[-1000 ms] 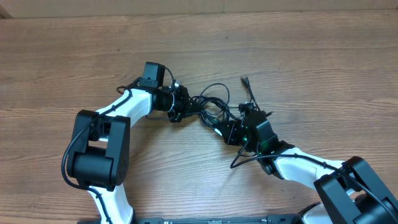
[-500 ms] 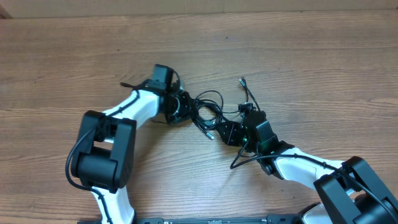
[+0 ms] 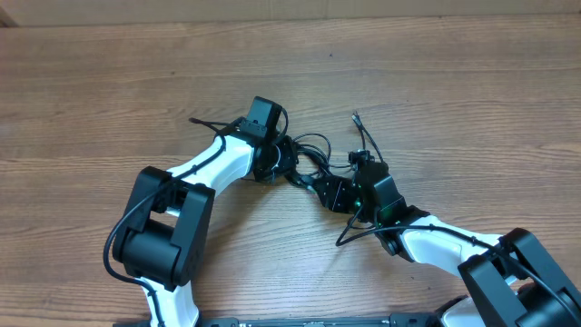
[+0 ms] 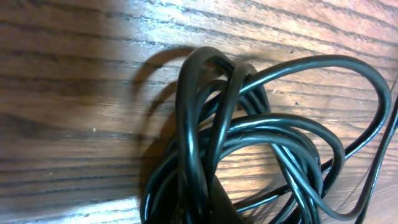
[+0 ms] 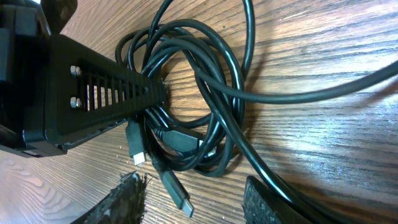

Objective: Untangle cables

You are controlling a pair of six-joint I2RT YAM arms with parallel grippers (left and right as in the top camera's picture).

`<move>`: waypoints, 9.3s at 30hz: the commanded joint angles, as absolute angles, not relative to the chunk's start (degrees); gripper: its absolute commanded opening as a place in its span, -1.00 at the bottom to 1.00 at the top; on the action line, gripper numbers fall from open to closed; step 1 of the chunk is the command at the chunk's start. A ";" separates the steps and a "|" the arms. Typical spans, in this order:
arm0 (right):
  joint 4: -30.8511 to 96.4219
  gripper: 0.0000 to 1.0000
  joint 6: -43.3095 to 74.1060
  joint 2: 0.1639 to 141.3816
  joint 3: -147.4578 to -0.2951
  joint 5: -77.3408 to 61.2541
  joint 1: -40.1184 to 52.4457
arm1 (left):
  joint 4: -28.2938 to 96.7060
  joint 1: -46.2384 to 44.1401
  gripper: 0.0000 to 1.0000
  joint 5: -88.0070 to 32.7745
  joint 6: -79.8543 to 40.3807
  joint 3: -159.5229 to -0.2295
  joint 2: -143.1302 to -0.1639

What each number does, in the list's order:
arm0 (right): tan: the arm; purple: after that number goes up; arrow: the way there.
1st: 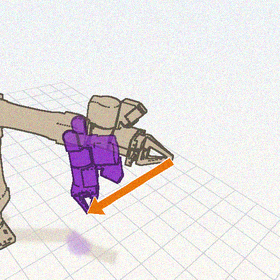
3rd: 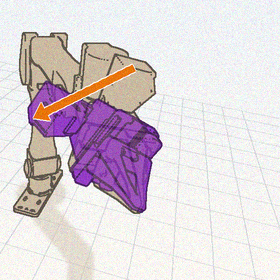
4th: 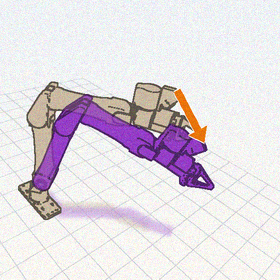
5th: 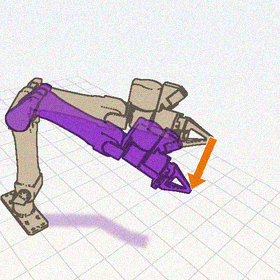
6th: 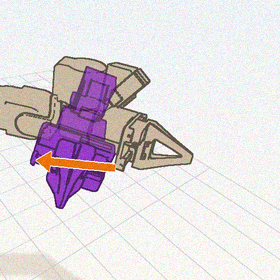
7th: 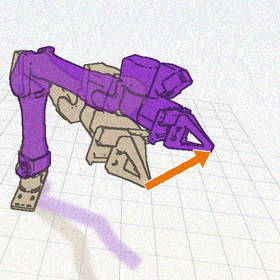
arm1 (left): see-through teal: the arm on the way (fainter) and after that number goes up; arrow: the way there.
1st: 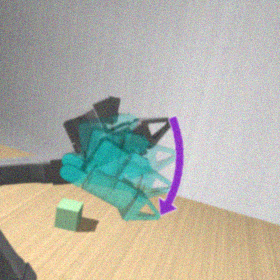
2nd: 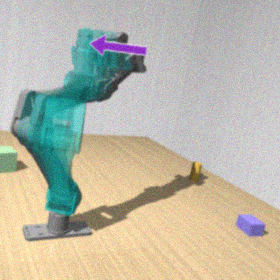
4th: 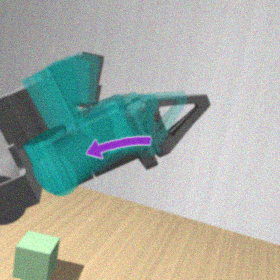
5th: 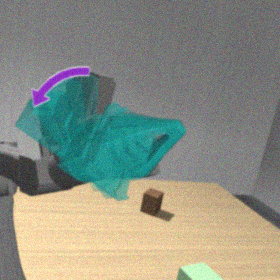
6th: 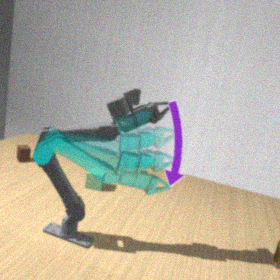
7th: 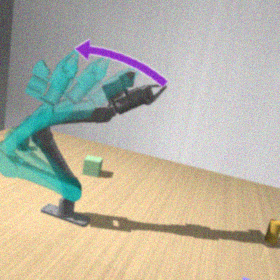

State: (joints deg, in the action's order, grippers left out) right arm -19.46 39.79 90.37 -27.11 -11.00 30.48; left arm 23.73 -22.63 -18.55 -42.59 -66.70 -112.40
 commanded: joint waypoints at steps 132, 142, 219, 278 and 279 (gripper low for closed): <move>-22.65 -0.92 35.73 90.08 -27.40 -12.47 30.59 | 40.05 -16.75 -0.18 -30.02 -33.91 -69.25 -108.64; -22.59 -0.24 36.18 90.08 -27.40 -12.95 30.59 | 39.66 -16.82 0.15 -29.21 -33.91 -69.25 -108.64; 17.50 1.00 56.73 72.34 -27.40 -13.98 30.59 | 34.39 -24.40 -0.92 -11.66 -27.33 -73.89 -105.69; 5.10 0.73 6.74 52.62 -29.69 -21.61 30.59 | 60.88 -24.36 -0.92 -42.96 22.79 -76.01 -82.24; 4.47 0.61 6.76 53.80 -29.69 -21.78 30.59 | 60.97 -24.36 -0.92 -43.35 22.76 -76.01 -82.59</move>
State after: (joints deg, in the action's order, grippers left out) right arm 6.00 7.99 51.13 -27.97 -22.06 30.74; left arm 60.66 -24.49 -38.89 21.41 -74.85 -81.56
